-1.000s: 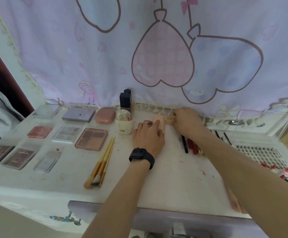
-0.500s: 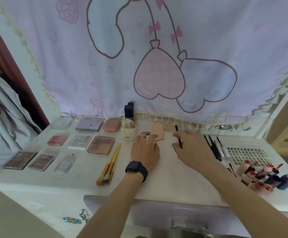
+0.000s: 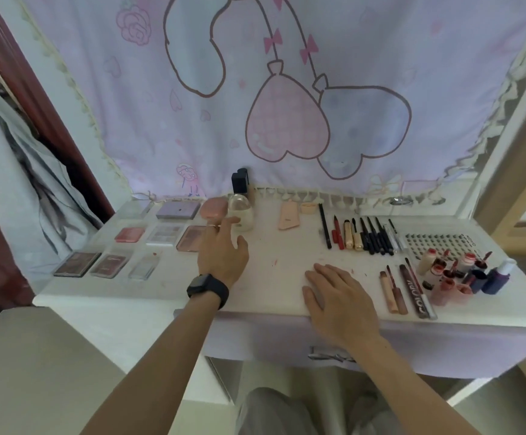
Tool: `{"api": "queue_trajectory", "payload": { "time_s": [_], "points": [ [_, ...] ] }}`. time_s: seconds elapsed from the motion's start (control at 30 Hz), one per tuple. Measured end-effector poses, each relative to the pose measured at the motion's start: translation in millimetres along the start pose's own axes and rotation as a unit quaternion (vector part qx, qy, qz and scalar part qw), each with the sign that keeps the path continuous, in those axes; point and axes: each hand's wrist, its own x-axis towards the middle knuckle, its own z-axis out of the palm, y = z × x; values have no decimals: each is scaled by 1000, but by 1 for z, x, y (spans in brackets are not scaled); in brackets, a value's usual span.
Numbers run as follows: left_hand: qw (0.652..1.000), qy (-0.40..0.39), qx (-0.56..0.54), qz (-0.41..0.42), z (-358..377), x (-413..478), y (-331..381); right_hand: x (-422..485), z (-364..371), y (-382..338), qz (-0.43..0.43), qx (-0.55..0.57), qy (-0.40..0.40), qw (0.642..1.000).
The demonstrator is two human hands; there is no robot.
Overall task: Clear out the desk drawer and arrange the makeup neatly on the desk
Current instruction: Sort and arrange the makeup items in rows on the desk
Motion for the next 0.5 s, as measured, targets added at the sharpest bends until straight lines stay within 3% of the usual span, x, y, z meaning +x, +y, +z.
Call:
{"api": "queue_trajectory", "payload": {
  "time_s": [0.2,0.33,0.5],
  "points": [
    [998,23,-28,-48,13,27,-7,-1,4,1,12,20,28,999],
    [996,-17,-42,-78,12,51,-4,-1,5,2,11,23,29,999],
    [998,-62,2,-27,13,70,1,0,7,3,12,27,29,999]
  ]
}}
